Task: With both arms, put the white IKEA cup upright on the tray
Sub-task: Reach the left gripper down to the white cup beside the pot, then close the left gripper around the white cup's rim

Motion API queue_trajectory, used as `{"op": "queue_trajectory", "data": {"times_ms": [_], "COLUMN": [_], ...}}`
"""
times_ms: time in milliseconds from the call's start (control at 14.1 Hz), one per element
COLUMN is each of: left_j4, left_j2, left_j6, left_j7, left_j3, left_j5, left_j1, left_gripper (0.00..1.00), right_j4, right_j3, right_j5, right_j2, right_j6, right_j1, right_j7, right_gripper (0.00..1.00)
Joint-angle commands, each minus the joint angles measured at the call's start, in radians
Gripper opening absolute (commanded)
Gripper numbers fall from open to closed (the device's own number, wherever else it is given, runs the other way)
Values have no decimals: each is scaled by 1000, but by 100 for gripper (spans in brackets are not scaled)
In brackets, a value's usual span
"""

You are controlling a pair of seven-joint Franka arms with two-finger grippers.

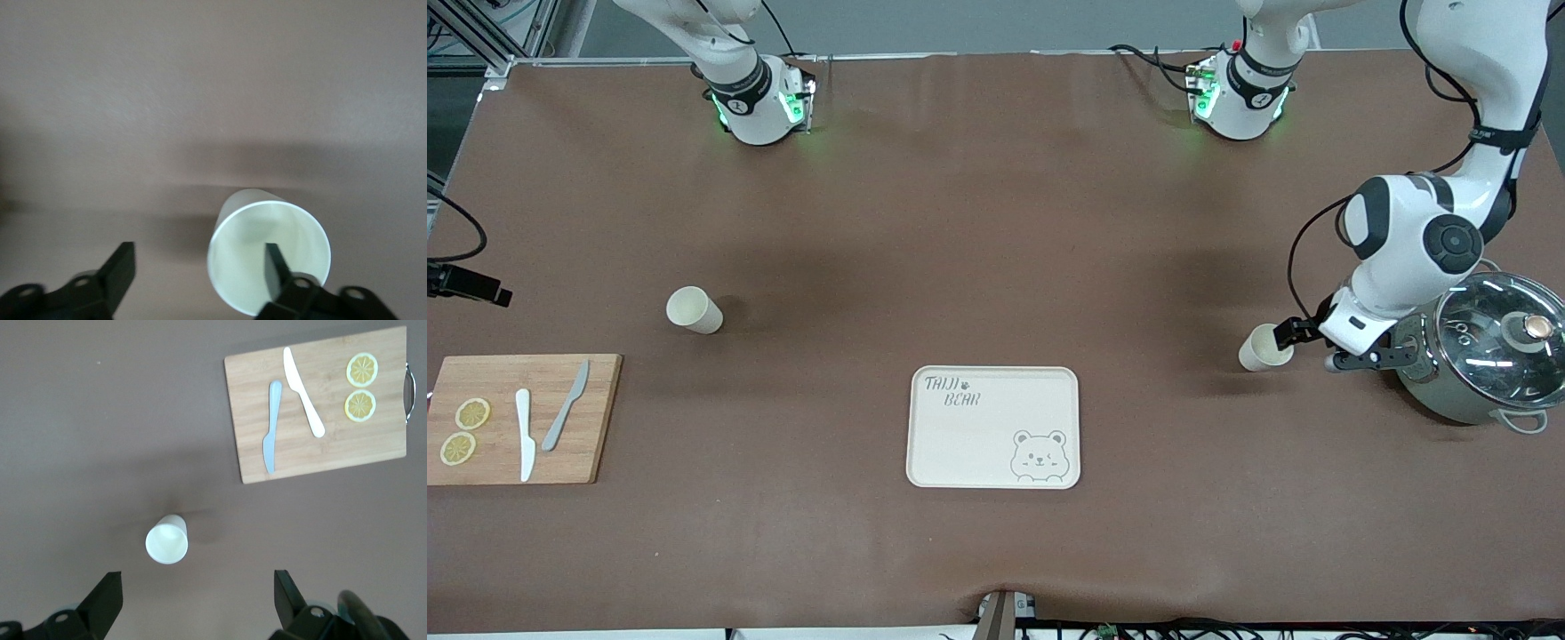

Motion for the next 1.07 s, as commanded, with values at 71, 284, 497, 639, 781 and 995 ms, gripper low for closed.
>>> {"op": "queue_trajectory", "data": {"times_ms": [71, 284, 497, 639, 781, 995], "left_j4": [10, 17, 46, 72, 98, 181], "left_j2": [29, 45, 44, 41, 39, 47], "left_j6": [14, 14, 5, -22, -41, -105], "left_j7": [1, 1, -17, -28, -28, -30], "left_j3": [-10, -10, -34, -54, -82, -123], "left_j5": [9, 9, 9, 9, 9, 9], "left_j1": [3, 3, 1, 0, 0, -37], "left_gripper": [36, 1, 0, 0, 0, 0], "right_j4": [34, 17, -36, -83, -133, -272], "right_j3": [19, 21, 21, 21, 21, 21], "right_j5": [-8, 9, 12, 15, 31, 64], "right_j2": [72, 91, 98, 92, 82, 28], "right_j6": [18, 18, 38, 46, 49, 128], "right_j1": [-29, -32, -27, -24, -24, -29], "right_j7": [-6, 3, 8, 8, 10, 14], "right_gripper": [100, 100, 100, 100, 100, 100]}}
